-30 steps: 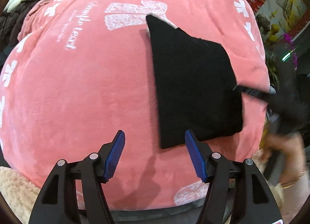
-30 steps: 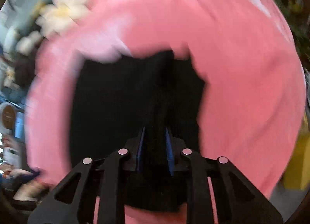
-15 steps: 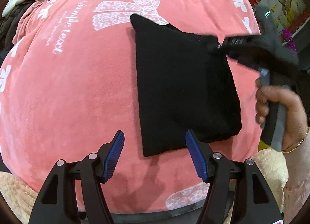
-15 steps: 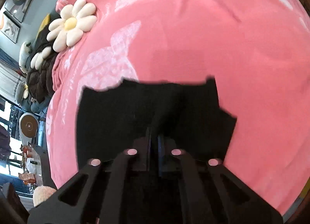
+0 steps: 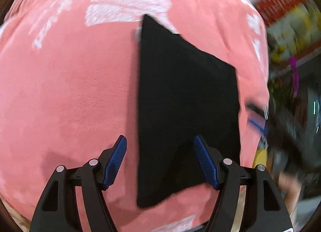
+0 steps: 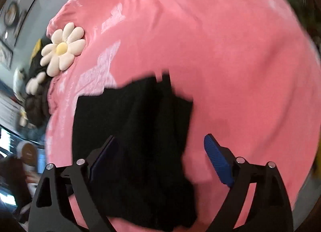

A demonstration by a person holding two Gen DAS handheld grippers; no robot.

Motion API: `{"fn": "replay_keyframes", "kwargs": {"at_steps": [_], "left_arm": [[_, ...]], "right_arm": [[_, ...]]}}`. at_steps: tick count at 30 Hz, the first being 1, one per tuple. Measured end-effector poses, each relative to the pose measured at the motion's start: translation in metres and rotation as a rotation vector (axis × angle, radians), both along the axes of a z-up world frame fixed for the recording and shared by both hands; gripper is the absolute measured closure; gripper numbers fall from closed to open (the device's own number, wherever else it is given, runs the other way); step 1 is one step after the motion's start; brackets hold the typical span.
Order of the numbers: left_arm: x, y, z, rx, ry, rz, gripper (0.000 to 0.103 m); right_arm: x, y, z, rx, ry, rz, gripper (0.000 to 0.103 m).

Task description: Fold small clothes

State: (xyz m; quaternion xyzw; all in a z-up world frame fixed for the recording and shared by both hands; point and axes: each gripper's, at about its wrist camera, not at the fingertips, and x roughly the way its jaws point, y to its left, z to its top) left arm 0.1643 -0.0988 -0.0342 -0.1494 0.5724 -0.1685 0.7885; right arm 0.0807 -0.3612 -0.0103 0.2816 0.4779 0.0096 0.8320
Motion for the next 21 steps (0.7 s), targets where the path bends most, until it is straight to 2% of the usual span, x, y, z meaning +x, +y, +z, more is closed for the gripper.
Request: {"fn": "replay_keyframes", "kwargs": {"at_steps": [3, 4, 6, 7, 8, 9, 10, 11, 15, 16, 17, 19, 20, 21], "left_arm": [[0.016, 0.007, -0.02, -0.081, 0.084, 0.055, 0.036], [0.019, 0.007, -0.026, -0.109, 0.1, 0.059, 0.035], [0.021, 0.004, -0.027, -0.138, 0.074, 0.049, 0.032], [0.022, 0.002, -0.026, -0.146, 0.059, 0.032, 0.043], [0.023, 0.0, -0.025, -0.16, 0.058, 0.007, 0.068], [0.026, -0.002, -0.024, -0.177, 0.071, -0.006, 0.071], [0.026, 0.0, -0.017, -0.188, 0.064, 0.007, 0.078], [0.026, 0.003, -0.008, -0.198, 0.047, 0.005, 0.081], [0.003, 0.034, 0.043, -0.181, -0.045, 0.007, 0.081], [-0.002, 0.044, 0.049, -0.179, -0.048, 0.005, 0.081], [-0.013, 0.057, 0.053, -0.177, -0.042, -0.001, 0.081], [-0.031, 0.073, 0.047, -0.144, -0.014, -0.009, 0.077], [-0.042, 0.078, 0.031, -0.092, 0.014, -0.02, 0.072], [-0.046, 0.077, 0.021, -0.056, 0.034, -0.026, 0.071]], "right_arm": [[-0.004, 0.008, -0.022, 0.0, 0.056, 0.011, 0.017], [-0.005, 0.01, -0.03, 0.033, 0.066, 0.014, 0.017], [-0.004, 0.015, -0.037, 0.08, 0.06, 0.009, 0.024], [-0.003, 0.019, -0.034, 0.061, 0.048, 0.018, 0.038], [-0.001, 0.022, -0.03, 0.074, 0.038, 0.044, 0.071], [0.003, 0.027, -0.021, 0.098, 0.034, 0.056, 0.078], [0.005, 0.034, -0.007, 0.077, 0.009, 0.071, 0.079], [0.004, 0.042, 0.012, 0.047, -0.031, 0.101, 0.08], [-0.016, 0.072, 0.063, 0.025, -0.119, 0.19, 0.08], [-0.023, 0.077, 0.067, 0.025, -0.12, 0.212, 0.08], [-0.03, 0.084, 0.064, 0.025, -0.111, 0.234, 0.08], [-0.044, 0.103, 0.038, 0.008, -0.045, 0.277, 0.078], [-0.049, 0.114, 0.009, -0.017, 0.029, 0.292, 0.077], [-0.053, 0.119, -0.012, -0.038, 0.085, 0.29, 0.076]]}}
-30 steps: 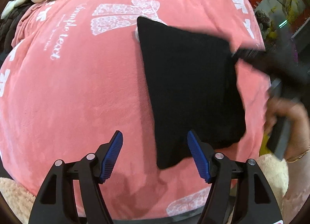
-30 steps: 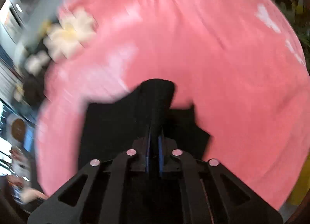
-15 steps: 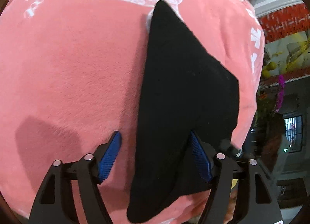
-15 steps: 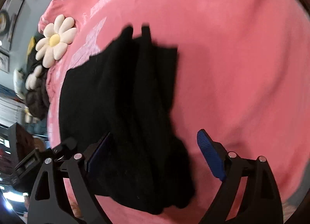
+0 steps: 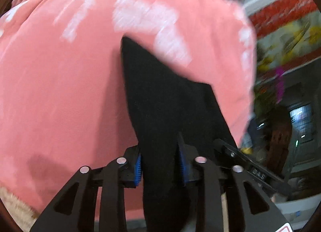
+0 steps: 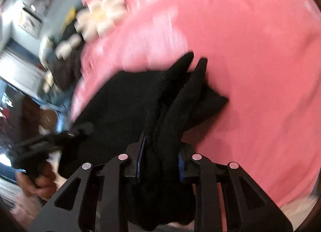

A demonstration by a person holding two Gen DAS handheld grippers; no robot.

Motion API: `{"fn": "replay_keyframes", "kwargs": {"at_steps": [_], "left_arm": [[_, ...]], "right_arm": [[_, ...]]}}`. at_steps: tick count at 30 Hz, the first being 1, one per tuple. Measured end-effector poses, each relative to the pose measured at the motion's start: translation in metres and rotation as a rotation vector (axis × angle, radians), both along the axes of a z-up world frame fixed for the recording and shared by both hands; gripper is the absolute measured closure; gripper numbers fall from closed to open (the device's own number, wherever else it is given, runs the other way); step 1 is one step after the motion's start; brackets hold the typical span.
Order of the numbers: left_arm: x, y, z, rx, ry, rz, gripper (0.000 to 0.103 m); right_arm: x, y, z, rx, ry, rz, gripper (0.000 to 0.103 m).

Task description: Fold small clothes

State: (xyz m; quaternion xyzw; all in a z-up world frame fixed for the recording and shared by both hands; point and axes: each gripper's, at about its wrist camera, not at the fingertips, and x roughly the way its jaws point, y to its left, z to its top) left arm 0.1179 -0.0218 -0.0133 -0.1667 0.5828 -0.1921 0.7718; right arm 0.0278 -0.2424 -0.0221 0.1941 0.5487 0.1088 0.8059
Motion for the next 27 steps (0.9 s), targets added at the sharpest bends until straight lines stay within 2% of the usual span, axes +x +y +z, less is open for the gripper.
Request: {"fn": "replay_keyframes", "kwargs": {"at_steps": [1, 2, 4, 7, 9, 12, 15, 17, 18, 20, 23, 27], "left_arm": [[-0.011, 0.001, -0.023, 0.073, 0.043, -0.017, 0.071], [-0.02, 0.003, -0.041, 0.14, 0.07, -0.018, 0.071], [-0.034, 0.01, -0.054, 0.132, 0.064, 0.002, 0.065], [-0.043, 0.018, -0.05, 0.11, 0.037, 0.037, 0.064], [-0.042, 0.015, -0.045, 0.141, 0.016, 0.022, 0.064], [-0.042, 0.01, -0.042, 0.192, -0.018, 0.0, 0.064], [-0.039, 0.006, -0.039, 0.21, -0.027, -0.004, 0.064], [-0.037, 0.002, -0.037, 0.22, -0.027, -0.005, 0.064], [-0.031, -0.009, -0.037, 0.225, -0.027, -0.009, 0.064], [-0.029, -0.015, -0.037, 0.241, -0.031, -0.018, 0.062], [-0.029, -0.017, -0.038, 0.263, -0.04, -0.036, 0.061], [-0.021, -0.023, -0.042, 0.247, -0.026, -0.027, 0.06]], "right_arm": [[-0.005, 0.003, -0.023, -0.018, 0.057, -0.011, 0.071], [-0.012, 0.0, -0.028, 0.022, 0.035, -0.046, 0.068], [-0.013, -0.004, -0.016, 0.029, 0.047, -0.085, 0.064], [-0.015, -0.005, 0.019, -0.04, -0.034, -0.101, 0.062], [-0.009, -0.003, 0.041, -0.069, -0.09, -0.102, 0.062], [0.013, 0.005, 0.055, -0.082, -0.139, -0.082, 0.062], [0.042, 0.015, 0.039, -0.122, -0.125, -0.039, 0.065], [0.054, 0.012, 0.019, -0.182, -0.064, -0.043, 0.068], [0.058, 0.01, 0.013, -0.179, -0.046, -0.064, 0.068], [0.054, 0.009, 0.026, -0.154, -0.083, -0.096, 0.068], [0.046, 0.016, 0.044, -0.146, -0.127, -0.051, 0.068], [0.067, 0.032, 0.013, -0.21, -0.047, 0.002, 0.067]]}}
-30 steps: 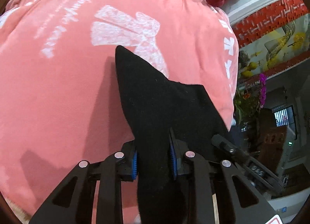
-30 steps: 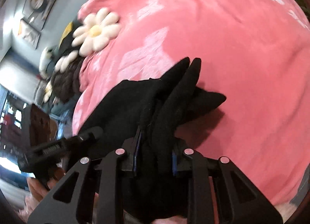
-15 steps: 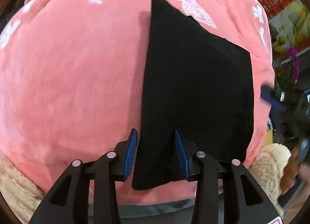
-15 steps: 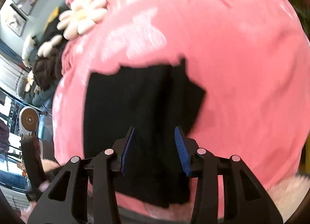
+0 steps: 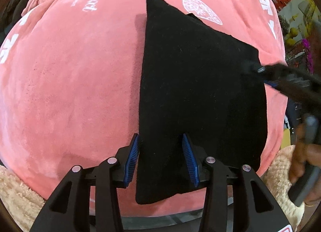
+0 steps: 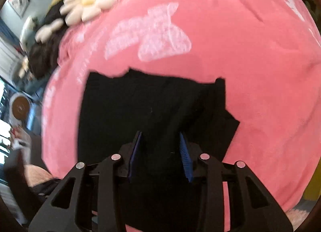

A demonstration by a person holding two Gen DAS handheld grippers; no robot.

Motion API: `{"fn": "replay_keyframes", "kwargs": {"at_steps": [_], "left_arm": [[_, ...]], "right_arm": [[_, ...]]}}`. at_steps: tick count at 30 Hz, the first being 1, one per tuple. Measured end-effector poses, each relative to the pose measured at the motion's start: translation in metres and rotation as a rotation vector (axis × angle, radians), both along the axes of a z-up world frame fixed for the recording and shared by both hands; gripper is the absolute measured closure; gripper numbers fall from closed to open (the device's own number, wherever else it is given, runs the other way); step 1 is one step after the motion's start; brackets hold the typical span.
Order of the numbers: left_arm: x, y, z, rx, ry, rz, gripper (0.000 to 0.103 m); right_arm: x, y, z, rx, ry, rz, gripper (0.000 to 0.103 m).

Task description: Fold small clothes

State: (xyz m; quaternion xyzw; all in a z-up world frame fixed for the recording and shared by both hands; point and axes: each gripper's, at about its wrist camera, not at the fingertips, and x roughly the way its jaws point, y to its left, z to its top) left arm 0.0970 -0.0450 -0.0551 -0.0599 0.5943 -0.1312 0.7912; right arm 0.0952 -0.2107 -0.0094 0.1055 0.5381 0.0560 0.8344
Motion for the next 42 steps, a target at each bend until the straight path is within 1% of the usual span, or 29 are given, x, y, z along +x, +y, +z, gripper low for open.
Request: {"fn": "replay_keyframes", "kwargs": {"at_steps": [1, 3, 4, 6, 8, 11, 14, 17, 18, 20, 21, 22, 23, 24, 25, 26, 28, 29, 31, 33, 34, 35, 36, 38, 40, 42], "left_arm": [[-0.001, 0.003, -0.001, -0.001, 0.002, 0.0, 0.059], [-0.003, 0.005, 0.0, 0.009, -0.002, 0.003, 0.057], [-0.002, 0.004, 0.0, 0.013, -0.002, -0.001, 0.057], [-0.001, 0.005, -0.001, 0.017, -0.002, 0.005, 0.054], [0.0, 0.004, -0.002, 0.011, 0.002, 0.014, 0.052], [0.0, 0.004, -0.002, -0.003, 0.009, 0.036, 0.051], [-0.002, 0.007, -0.002, -0.016, 0.012, 0.047, 0.051], [-0.003, 0.007, 0.0, -0.011, 0.006, 0.046, 0.048], [-0.004, 0.006, 0.001, -0.011, 0.002, 0.045, 0.048], [-0.003, 0.007, 0.005, -0.005, -0.006, 0.042, 0.048], [-0.003, 0.008, 0.008, -0.006, -0.017, 0.041, 0.048], [-0.005, 0.006, 0.011, -0.011, -0.031, 0.036, 0.048], [-0.006, 0.007, 0.014, -0.013, -0.042, 0.032, 0.048], [-0.007, 0.008, 0.018, -0.017, -0.059, 0.024, 0.046], [-0.009, 0.008, 0.02, -0.021, -0.067, 0.018, 0.044], [-0.01, 0.008, 0.022, -0.023, -0.073, 0.013, 0.043], [-0.015, 0.006, 0.023, -0.037, -0.081, 0.001, 0.042], [-0.017, 0.005, 0.023, -0.043, -0.081, -0.003, 0.042], [-0.022, 0.0, 0.021, -0.046, -0.075, -0.004, 0.042], [-0.025, -0.004, 0.021, -0.035, -0.06, -0.002, 0.042], [-0.02, -0.004, 0.022, -0.03, -0.051, 0.002, 0.042], [-0.022, -0.005, 0.023, -0.033, -0.049, 0.005, 0.042], [-0.022, -0.007, 0.025, -0.036, -0.049, 0.008, 0.042], [-0.026, -0.006, 0.028, -0.035, -0.053, 0.008, 0.04], [-0.028, -0.009, 0.031, -0.025, -0.064, -0.001, 0.04], [-0.029, -0.011, 0.032, -0.019, -0.072, -0.011, 0.04]], "right_arm": [[0.008, 0.006, -0.004, 0.006, 0.003, -0.006, 0.067], [0.009, 0.008, 0.009, 0.013, -0.02, -0.023, 0.066], [0.006, 0.011, 0.019, 0.025, -0.05, -0.016, 0.065], [0.0, 0.019, 0.033, 0.052, -0.078, 0.016, 0.065], [0.0, 0.037, 0.036, 0.052, -0.077, 0.075, 0.065], [0.013, 0.062, 0.026, 0.016, -0.052, 0.133, 0.065], [0.037, 0.083, 0.009, -0.041, -0.033, 0.165, 0.063], [0.053, 0.103, 0.011, -0.149, -0.038, 0.22, 0.061], [0.053, 0.103, 0.015, -0.152, -0.036, 0.228, 0.061], [0.05, 0.089, 0.031, -0.083, -0.068, 0.2, 0.063], [0.038, 0.07, 0.047, -0.014, -0.117, 0.146, 0.063], [0.024, 0.049, 0.057, 0.032, -0.152, 0.09, 0.062], [0.012, 0.033, 0.063, 0.051, -0.165, 0.047, 0.055], [-0.01, 0.008, 0.066, 0.07, -0.173, -0.014, 0.051], [-0.03, -0.014, 0.063, 0.09, -0.164, -0.063, 0.049], [-0.045, -0.031, 0.057, 0.115, -0.137, -0.098, 0.048], [-0.067, -0.05, 0.039, 0.163, -0.067, -0.13, 0.048], [-0.074, -0.053, 0.033, 0.17, -0.051, -0.131, 0.048], [-0.079, -0.052, 0.028, 0.148, -0.048, -0.122, 0.048], [-0.075, -0.049, 0.026, 0.17, -0.051, -0.115, 0.048], [-0.07, -0.044, 0.026, 0.179, -0.06, -0.1, 0.042], [-0.065, -0.039, 0.025, 0.164, -0.063, -0.088, 0.033], [-0.061, -0.038, 0.024, 0.152, -0.06, -0.08, 0.031], [-0.053, -0.035, 0.014, 0.16, -0.035, -0.065, 0.03], [-0.052, -0.036, 0.004, 0.195, -0.001, -0.076, 0.03], [-0.057, -0.041, 0.004, 0.236, -0.007, -0.085, 0.03]]}}
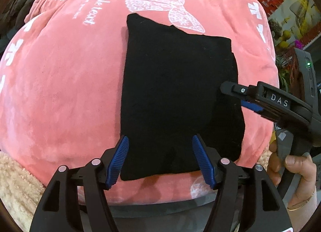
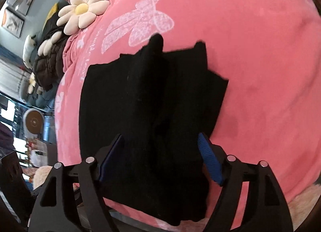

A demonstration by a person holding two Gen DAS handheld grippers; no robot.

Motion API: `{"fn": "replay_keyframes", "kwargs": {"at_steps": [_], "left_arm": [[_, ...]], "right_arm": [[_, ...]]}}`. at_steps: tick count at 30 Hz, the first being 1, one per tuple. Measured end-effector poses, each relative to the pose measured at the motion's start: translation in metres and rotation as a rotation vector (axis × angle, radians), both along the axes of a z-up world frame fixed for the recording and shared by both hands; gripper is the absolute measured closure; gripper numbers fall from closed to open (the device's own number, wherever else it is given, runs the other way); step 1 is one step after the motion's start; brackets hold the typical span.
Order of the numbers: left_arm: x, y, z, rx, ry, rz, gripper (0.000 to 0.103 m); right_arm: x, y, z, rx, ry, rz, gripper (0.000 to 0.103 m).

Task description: Fold small clothes

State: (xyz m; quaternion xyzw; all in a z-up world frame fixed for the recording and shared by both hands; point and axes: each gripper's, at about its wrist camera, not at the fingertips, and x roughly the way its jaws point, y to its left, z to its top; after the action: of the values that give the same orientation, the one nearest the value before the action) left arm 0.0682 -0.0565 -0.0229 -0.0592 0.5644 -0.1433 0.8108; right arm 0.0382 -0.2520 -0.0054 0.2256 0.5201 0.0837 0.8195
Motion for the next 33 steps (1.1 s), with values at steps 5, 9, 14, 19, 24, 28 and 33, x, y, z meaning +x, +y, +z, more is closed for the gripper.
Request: {"fn": "replay_keyframes", "kwargs": {"at_steps": [5, 9, 14, 19, 24, 28, 33], "left_arm": [[0.006, -0.017, 0.004, -0.01, -0.012, -0.047, 0.04], [0.008, -0.042, 0.011, 0.005, -0.04, -0.127, 0.039], [0.005, -0.081, 0.013, -0.01, -0.035, -0.237, 0.034], [0.008, -0.13, -0.001, 0.035, -0.042, -0.296, 0.033], [0.029, -0.154, -0.031, 0.068, 0.028, -0.21, 0.053], [0.047, -0.11, -0.02, -0.132, 0.074, -0.102, 0.097], [0.044, -0.031, 0.032, -0.306, 0.004, 0.024, 0.101]], "right_arm": [[-0.008, -0.004, 0.009, 0.028, -0.033, 0.012, 0.032], [0.003, -0.004, 0.009, 0.001, -0.018, 0.072, 0.05], [-0.012, -0.045, 0.023, 0.03, -0.03, -0.042, 0.047], [-0.046, -0.075, 0.024, -0.028, -0.024, -0.126, 0.041], [-0.056, -0.091, 0.018, -0.01, -0.023, -0.174, 0.037], [-0.052, -0.092, 0.017, 0.007, -0.026, -0.173, 0.036], [-0.031, -0.079, 0.006, 0.047, 0.001, -0.076, 0.034]]}}
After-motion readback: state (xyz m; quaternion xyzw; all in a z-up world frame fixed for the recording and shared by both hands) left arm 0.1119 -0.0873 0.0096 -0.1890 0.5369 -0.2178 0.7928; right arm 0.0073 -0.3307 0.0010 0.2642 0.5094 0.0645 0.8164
